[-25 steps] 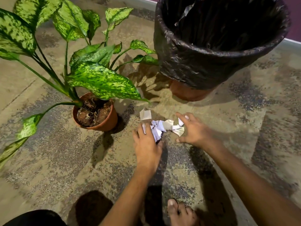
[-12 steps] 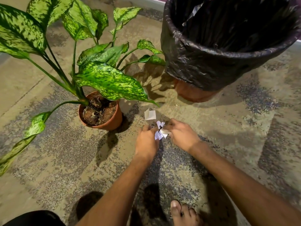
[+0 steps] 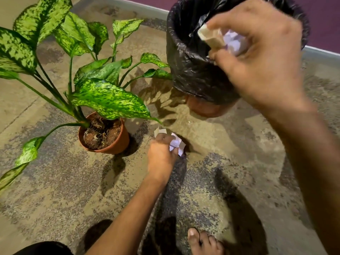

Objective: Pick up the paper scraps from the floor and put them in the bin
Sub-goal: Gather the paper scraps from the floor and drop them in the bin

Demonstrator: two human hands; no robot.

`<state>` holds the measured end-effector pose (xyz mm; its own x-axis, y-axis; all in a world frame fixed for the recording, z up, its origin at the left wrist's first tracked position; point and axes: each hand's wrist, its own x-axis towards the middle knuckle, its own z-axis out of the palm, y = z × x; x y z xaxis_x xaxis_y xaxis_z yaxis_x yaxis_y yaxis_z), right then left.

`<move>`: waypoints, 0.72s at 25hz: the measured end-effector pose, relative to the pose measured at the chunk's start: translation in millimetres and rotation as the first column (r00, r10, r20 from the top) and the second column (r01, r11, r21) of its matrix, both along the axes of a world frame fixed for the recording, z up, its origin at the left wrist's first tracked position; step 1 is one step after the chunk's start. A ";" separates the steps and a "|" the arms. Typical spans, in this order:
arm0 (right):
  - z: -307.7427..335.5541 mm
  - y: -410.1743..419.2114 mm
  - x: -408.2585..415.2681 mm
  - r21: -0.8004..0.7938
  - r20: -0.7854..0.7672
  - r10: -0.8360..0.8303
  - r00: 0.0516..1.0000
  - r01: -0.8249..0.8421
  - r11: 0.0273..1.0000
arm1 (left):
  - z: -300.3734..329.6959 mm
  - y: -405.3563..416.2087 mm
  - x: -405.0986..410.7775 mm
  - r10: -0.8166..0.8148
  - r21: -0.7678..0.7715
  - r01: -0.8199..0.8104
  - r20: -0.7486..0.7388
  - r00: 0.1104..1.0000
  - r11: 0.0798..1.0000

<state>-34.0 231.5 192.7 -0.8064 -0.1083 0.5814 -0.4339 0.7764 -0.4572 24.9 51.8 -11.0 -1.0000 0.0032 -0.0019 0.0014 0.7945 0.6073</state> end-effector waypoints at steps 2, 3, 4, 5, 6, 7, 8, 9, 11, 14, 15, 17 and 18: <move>6.1 11.8 -26.3 0.047 0.044 -0.075 0.996 0.073 0.996 | 17.1 8.7 -3.6 -0.018 0.024 0.021 -0.119 0.993 0.999; 4.7 16.3 -36.6 0.077 0.095 -0.077 0.992 0.070 0.995 | 29.3 14.0 -5.0 -0.011 0.048 0.020 -0.186 0.982 0.999; 0.8 21.2 -44.8 0.117 0.140 -0.069 0.988 0.053 0.992 | 45.0 19.8 -6.1 -0.002 0.083 0.025 -0.259 0.966 0.996; -3.3 24.4 -49.0 0.156 0.167 -0.070 0.983 0.044 0.987 | 65.3 26.4 -7.1 0.008 0.123 0.034 -0.332 0.943 0.992; -6.7 26.1 -49.9 0.182 0.163 -0.089 0.983 0.059 0.982 | 86.9 32.9 -8.4 0.015 0.158 0.054 -0.405 0.914 0.986; -9.5 27.5 -48.9 0.177 0.136 -0.115 0.984 0.090 0.980 | 108.4 38.9 -11.4 0.014 0.179 0.084 -0.484 0.875 0.980; -11.9 28.4 -46.0 0.134 0.094 -0.133 0.987 0.119 0.984 | 129.0 44.4 -16.8 0.015 0.193 0.113 -0.560 0.828 0.975; -15.1 29.3 -42.0 0.060 0.046 -0.128 0.991 0.125 0.990 | 146.8 49.5 -25.2 0.025 0.207 0.130 -0.615 0.788 0.970; -22.3 28.1 -29.9 -0.109 -0.051 -0.093 0.994 0.087 0.990 | 173.3 59.6 -47.4 0.050 0.213 0.122 -0.657 0.752 0.969; -40.2 24.9 0.0 -0.359 -0.151 -0.096 0.984 0.036 0.933 | 190.3 70.9 -82.6 0.029 0.159 0.093 -0.634 0.773 0.983; -47.8 21.3 13.3 -0.426 -0.150 -0.094 0.984 0.021 0.904 | 190.4 73.0 -91.3 0.012 0.151 0.099 -0.605 0.796 0.984; -69.5 11.0 39.1 -0.504 -0.068 -0.063 0.996 0.020 0.863 | 184.5 73.9 -98.3 -0.020 0.160 0.133 -0.566 0.824 0.978; -83.3 4.5 50.7 -0.514 0.009 -0.031 0.999 0.032 0.857 | 178.8 73.5 -96.2 -0.028 0.169 0.146 -0.557 0.830 0.975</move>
<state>16.7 236.0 109.5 -0.8044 0.2317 0.5471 -0.4131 0.4438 -0.7952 -71.2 125.3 167.8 -0.8306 0.0315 0.5560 0.4440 0.6400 0.6271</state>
